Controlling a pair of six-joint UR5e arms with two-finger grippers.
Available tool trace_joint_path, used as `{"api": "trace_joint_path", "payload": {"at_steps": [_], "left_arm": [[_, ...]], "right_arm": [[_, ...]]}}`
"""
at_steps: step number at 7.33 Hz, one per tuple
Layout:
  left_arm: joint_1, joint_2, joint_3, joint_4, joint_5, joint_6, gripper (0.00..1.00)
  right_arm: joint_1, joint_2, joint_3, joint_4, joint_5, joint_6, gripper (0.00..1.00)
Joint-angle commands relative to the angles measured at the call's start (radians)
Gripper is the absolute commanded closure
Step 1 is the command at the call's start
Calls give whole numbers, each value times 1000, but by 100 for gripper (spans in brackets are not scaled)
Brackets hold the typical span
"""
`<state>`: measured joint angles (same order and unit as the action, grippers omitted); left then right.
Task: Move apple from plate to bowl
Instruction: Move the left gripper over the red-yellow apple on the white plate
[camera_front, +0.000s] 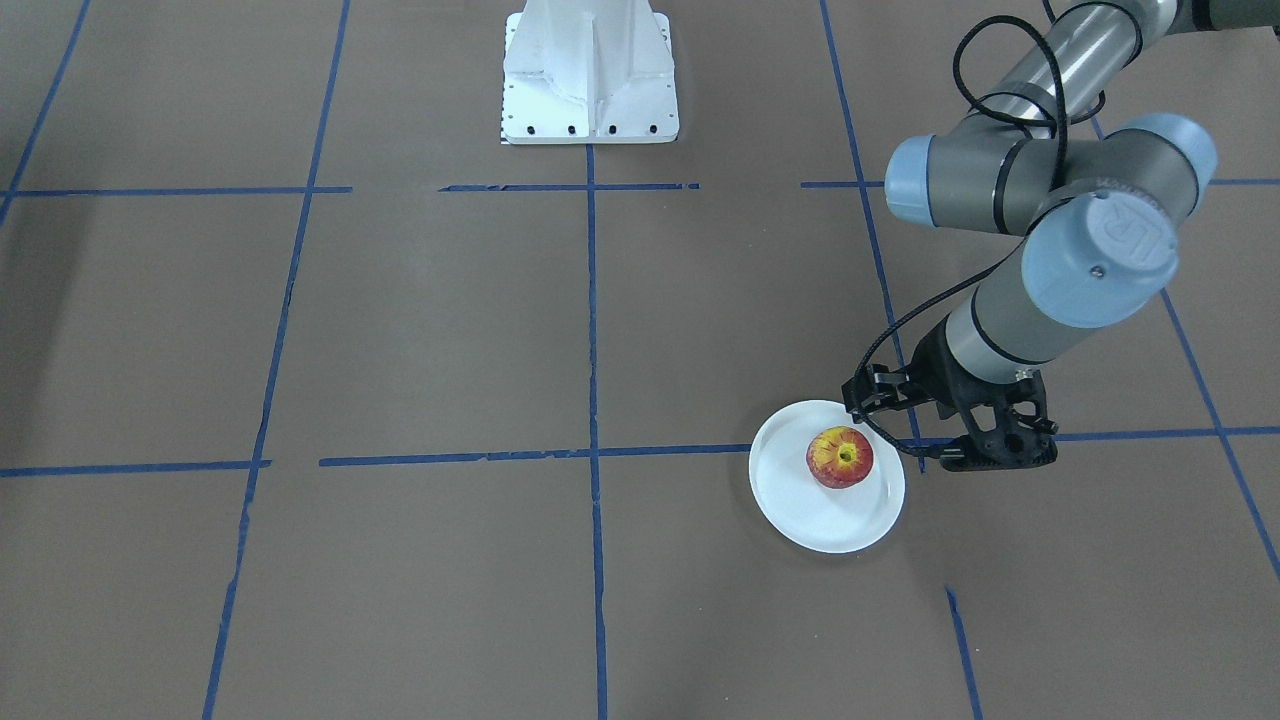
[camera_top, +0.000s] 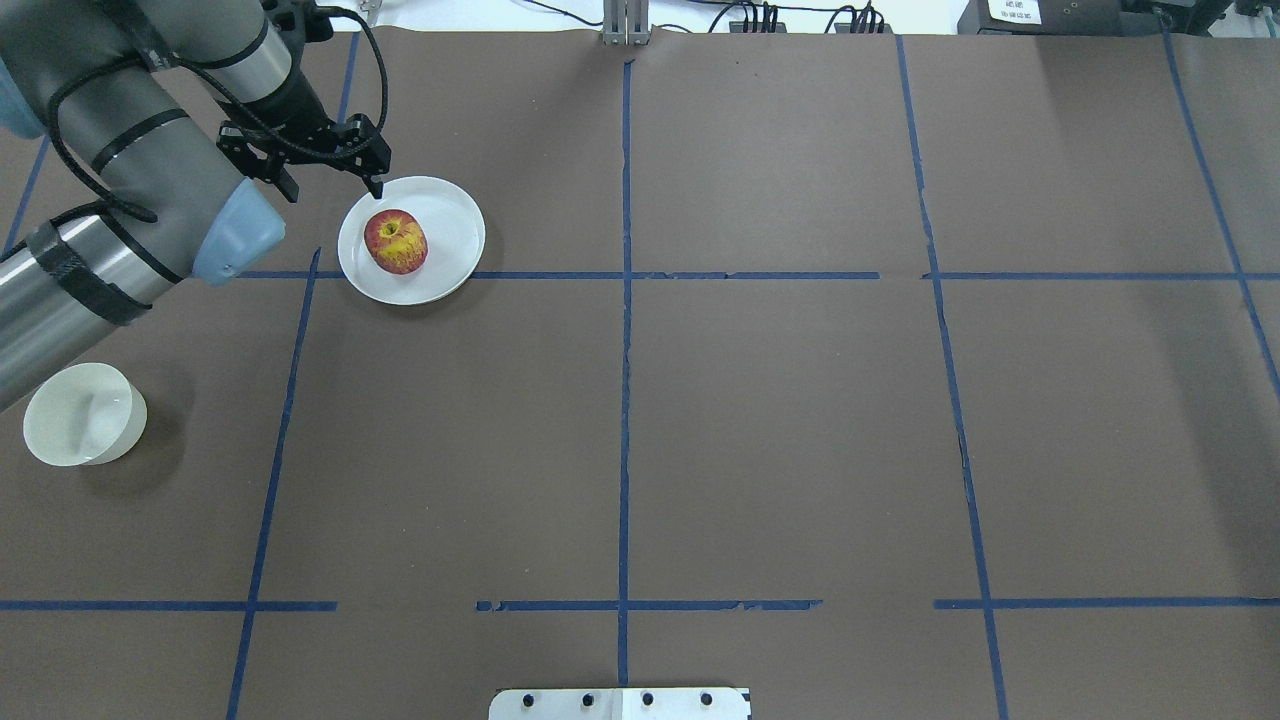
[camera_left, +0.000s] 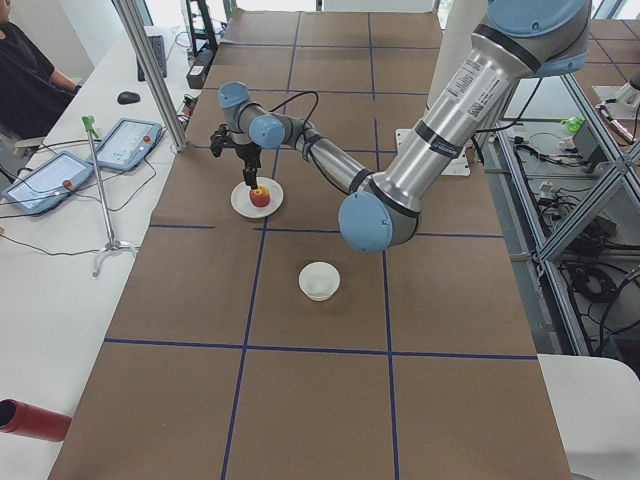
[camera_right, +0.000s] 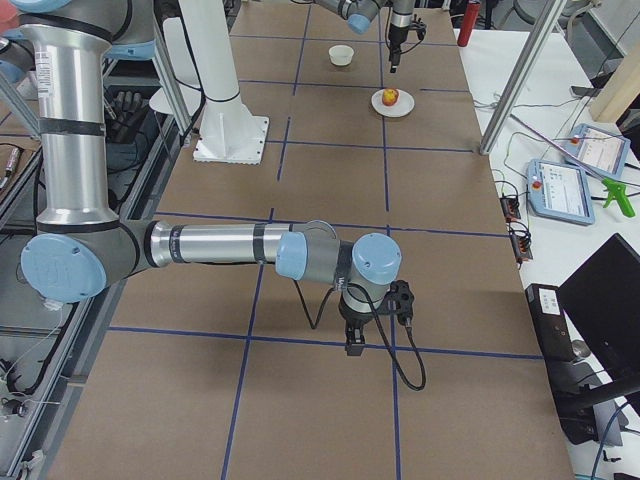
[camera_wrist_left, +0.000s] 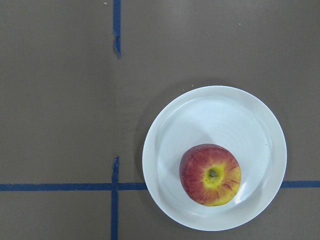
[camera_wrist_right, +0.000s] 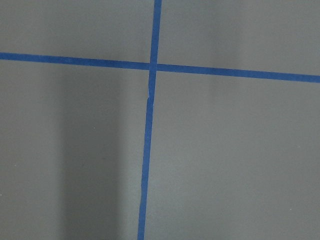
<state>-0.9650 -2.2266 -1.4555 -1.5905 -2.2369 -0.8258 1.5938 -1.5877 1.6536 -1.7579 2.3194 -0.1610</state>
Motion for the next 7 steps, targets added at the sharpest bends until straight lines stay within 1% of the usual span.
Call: {"api": "trace_joint_path", "payload": {"at_steps": [1, 2, 3, 6, 7], "left_arm": [[38, -15, 110, -157, 28, -74, 0], [61, -25, 142, -187, 73, -99, 0], [69, -42, 173, -199, 85, -107, 0], [81, -44, 216, -252, 88, -115, 0], [85, -44, 233, -270, 101, -115, 0]], "right_arm": [[0, 0, 0, 0, 0, 0, 0], [0, 0, 0, 0, 0, 0, 0], [0, 0, 0, 0, 0, 0, 0], [0, 0, 0, 0, 0, 0, 0], [0, 0, 0, 0, 0, 0, 0]]}}
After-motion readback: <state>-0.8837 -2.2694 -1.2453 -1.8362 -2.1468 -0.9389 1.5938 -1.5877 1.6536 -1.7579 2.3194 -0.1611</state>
